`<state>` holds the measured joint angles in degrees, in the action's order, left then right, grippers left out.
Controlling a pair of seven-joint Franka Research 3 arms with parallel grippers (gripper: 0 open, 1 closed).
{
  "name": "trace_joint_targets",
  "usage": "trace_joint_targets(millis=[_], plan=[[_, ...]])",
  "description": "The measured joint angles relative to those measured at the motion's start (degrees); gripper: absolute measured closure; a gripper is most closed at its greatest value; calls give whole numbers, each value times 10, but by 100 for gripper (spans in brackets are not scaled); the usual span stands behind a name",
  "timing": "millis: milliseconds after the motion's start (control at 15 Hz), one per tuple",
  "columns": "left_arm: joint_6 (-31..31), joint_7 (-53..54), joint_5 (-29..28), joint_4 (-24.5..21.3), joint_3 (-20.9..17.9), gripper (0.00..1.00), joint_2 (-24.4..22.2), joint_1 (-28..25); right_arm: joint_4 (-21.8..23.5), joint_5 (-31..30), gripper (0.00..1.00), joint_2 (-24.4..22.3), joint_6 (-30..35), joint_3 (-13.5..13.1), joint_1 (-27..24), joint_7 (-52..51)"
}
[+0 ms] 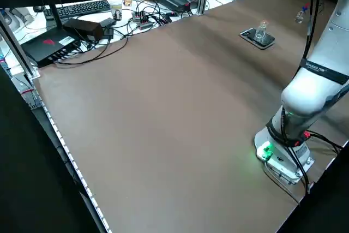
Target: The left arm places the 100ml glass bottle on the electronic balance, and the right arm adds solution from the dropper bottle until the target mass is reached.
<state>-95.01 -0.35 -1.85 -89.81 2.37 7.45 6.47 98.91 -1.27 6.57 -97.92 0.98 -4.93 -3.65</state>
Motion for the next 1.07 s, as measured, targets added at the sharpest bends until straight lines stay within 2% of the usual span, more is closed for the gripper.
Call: trace_joint_targets(millis=[333, 533, 1067], plan=[[0, 1, 0, 3, 1, 0, -3, 0, -98, 10, 0, -33, 127, 1, 18, 2], [0, 0, 0, 9, 2, 0, -14, 0, -100, 24, 0, -49, 128, -1, 18, 5], [43, 0, 0, 12, 14, 0, -71, -1, -100, 25, 0, -50, 128, 0, 21, 6]])
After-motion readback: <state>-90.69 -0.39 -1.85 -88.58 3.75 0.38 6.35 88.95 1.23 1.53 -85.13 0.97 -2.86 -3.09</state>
